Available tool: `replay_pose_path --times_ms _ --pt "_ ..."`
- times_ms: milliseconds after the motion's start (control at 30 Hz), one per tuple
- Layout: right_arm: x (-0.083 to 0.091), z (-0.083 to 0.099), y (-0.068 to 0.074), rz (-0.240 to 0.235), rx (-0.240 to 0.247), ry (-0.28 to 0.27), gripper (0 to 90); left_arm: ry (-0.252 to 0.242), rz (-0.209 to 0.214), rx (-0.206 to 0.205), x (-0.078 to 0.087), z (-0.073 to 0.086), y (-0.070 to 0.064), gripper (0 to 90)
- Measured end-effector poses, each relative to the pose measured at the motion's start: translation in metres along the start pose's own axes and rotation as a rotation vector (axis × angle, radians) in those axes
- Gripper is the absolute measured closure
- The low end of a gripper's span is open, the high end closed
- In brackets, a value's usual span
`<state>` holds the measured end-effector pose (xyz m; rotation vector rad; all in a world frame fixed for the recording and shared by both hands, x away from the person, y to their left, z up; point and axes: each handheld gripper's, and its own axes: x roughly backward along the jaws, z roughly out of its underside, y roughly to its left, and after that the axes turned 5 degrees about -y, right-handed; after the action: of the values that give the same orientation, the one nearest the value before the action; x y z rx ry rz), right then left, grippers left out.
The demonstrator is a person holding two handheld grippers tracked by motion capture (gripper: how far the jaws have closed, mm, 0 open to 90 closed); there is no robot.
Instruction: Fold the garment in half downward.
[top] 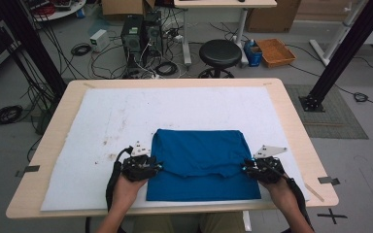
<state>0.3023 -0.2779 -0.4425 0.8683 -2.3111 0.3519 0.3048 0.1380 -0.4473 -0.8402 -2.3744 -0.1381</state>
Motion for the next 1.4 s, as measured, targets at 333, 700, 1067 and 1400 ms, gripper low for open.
replay_pose_path --times_ms 333,700,1067,1400 --pt "0.011 0.001 0.000 -0.031 0.013 -0.055 86.6 -0.079 0.052 -0.021 0.014 -0.001 -0.003 85.3" --pt "0.055 0.018 0.019 -0.087 0.027 -0.084 87.0 -0.095 0.202 0.008 0.057 0.018 -0.014 85.7" --pt "0.049 0.033 0.023 -0.123 0.004 -0.030 70.9 -0.043 0.170 0.045 0.049 0.032 -0.014 52.6" --pt "0.018 -0.004 -0.033 0.067 -0.213 -0.127 38.4 -0.093 -0.046 0.125 0.003 -0.035 0.032 41.0"
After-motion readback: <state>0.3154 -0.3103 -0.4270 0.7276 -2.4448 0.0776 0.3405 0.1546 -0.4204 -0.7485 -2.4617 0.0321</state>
